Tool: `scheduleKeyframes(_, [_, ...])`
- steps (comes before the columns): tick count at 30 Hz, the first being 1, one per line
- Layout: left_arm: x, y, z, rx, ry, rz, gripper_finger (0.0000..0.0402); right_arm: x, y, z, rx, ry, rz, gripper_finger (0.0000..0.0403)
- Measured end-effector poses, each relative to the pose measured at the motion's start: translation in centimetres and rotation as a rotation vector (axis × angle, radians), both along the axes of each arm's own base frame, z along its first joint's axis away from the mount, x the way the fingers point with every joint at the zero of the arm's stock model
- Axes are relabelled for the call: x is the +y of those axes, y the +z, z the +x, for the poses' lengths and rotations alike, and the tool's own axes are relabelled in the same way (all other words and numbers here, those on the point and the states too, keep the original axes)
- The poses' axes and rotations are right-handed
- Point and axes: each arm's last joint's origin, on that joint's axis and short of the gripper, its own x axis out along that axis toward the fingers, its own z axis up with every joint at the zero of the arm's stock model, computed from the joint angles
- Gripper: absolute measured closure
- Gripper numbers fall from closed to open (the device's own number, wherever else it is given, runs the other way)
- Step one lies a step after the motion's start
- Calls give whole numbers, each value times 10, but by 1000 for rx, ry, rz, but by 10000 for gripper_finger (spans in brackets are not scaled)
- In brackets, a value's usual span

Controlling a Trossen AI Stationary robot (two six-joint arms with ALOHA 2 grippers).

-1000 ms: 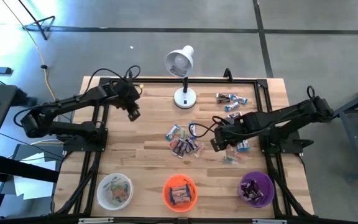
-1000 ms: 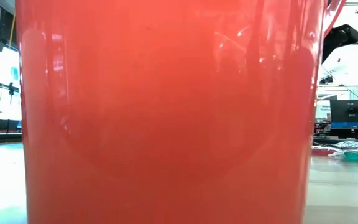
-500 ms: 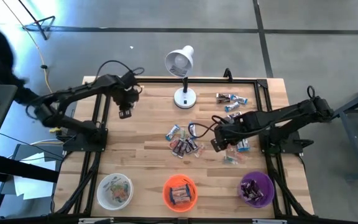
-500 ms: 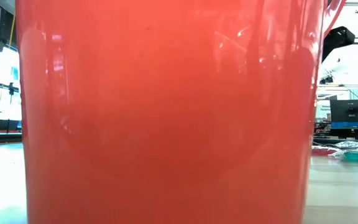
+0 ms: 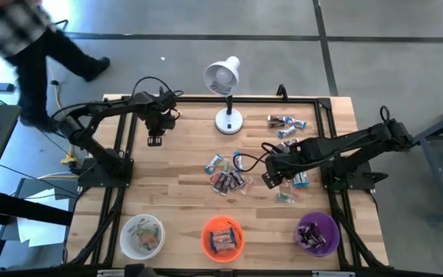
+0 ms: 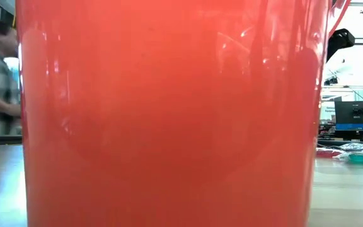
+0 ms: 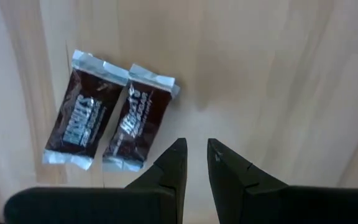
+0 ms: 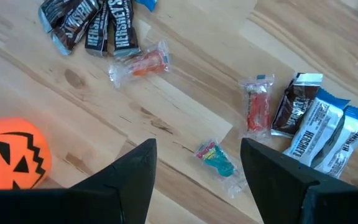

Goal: Organize candy in baskets
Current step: Put the brown chocolate bar into the purple bucket

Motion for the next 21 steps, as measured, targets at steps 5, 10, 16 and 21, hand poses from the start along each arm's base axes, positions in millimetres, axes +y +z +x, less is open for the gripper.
scheduleKeyframes(5, [5,-4,1,-11,11,11,353,0,0,0,-1,15,-9,176])
scheduleKeyframes(10, [10,-4,1,-34,3,36,353,-2,0,0,-1,14,-13,176])
scheduleKeyframes(16, [16,-5,-1,-62,19,67,353,-7,0,1,-2,1,-19,176])
scheduleKeyframes(21, [17,-7,-3,-53,27,58,353,-11,0,2,-2,3,-23,176])
